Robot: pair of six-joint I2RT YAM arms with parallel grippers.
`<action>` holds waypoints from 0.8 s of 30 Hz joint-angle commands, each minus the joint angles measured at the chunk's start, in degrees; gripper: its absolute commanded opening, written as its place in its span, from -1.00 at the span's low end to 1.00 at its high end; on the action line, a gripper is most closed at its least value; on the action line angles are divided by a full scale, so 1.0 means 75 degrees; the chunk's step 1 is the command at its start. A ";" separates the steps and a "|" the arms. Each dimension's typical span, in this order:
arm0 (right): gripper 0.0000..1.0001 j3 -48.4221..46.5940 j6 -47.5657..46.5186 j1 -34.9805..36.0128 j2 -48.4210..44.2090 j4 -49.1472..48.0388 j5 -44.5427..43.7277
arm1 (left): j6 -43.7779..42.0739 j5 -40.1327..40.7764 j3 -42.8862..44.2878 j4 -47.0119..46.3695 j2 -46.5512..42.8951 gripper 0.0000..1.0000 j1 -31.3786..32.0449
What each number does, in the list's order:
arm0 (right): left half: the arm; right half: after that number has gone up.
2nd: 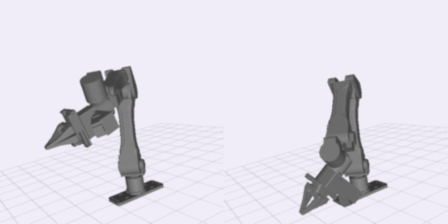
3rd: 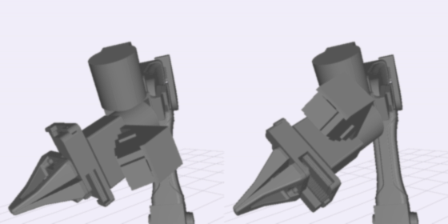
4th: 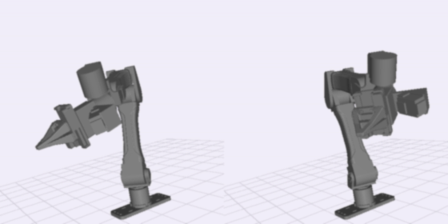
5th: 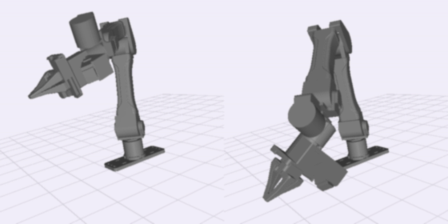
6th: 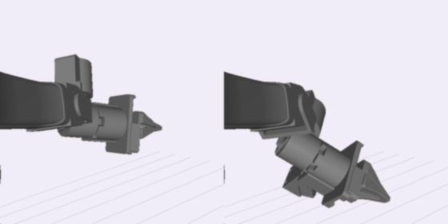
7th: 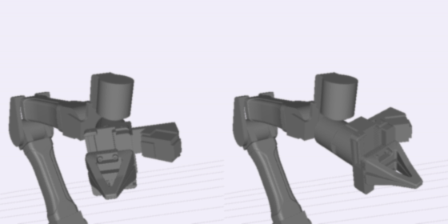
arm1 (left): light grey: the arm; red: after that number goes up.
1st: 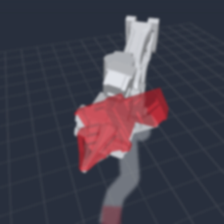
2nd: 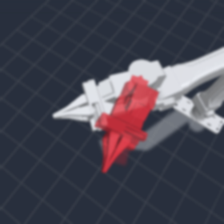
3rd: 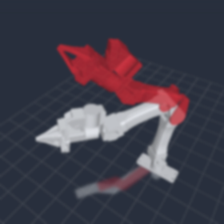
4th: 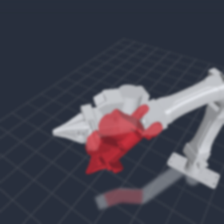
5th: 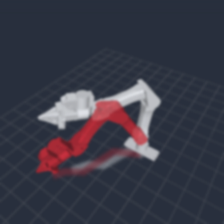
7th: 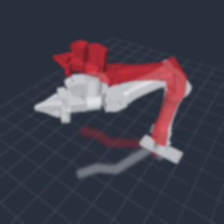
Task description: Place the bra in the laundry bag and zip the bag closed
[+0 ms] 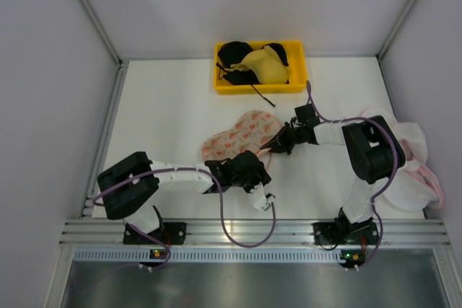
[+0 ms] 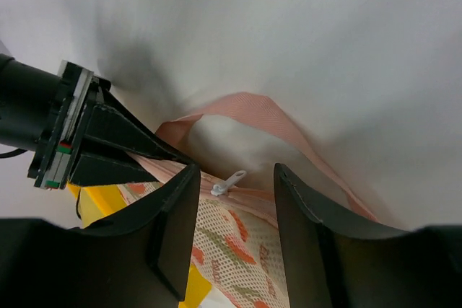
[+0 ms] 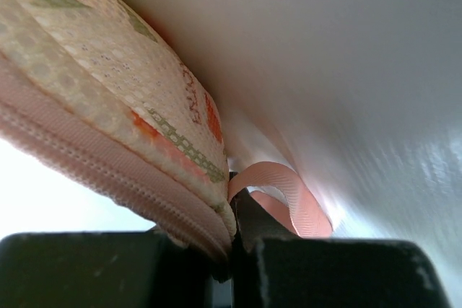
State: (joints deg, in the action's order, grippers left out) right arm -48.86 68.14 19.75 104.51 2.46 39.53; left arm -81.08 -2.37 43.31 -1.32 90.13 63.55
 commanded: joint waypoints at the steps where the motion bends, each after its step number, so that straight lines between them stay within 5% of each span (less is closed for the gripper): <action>1: -1.00 -0.0060 0.0149 0.0132 -0.0282 0.0469 -0.0255 | -0.0860 0.0679 -0.0080 -0.1194 0.0346 0.02 0.0023; 10: -1.00 -0.0106 0.0068 0.0226 -0.0306 0.0644 -0.0243 | -0.1002 0.1615 0.0225 -0.1347 0.1213 -0.08 0.0023; 18: -1.00 -0.0188 -0.0097 0.0215 -0.0282 0.0785 -0.0302 | -0.0838 0.1559 0.0144 -0.1499 0.1097 -0.83 0.0023; 24: -1.00 -0.0563 -0.0459 -0.0089 -0.0153 0.0926 -0.0430 | 0.0856 0.0507 0.0576 0.0991 0.0324 -1.00 0.0117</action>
State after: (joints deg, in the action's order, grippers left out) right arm -50.24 66.78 20.03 103.94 6.68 37.89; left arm -83.31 6.66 44.58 -5.15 97.08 64.12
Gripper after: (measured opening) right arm 0.046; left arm 0.016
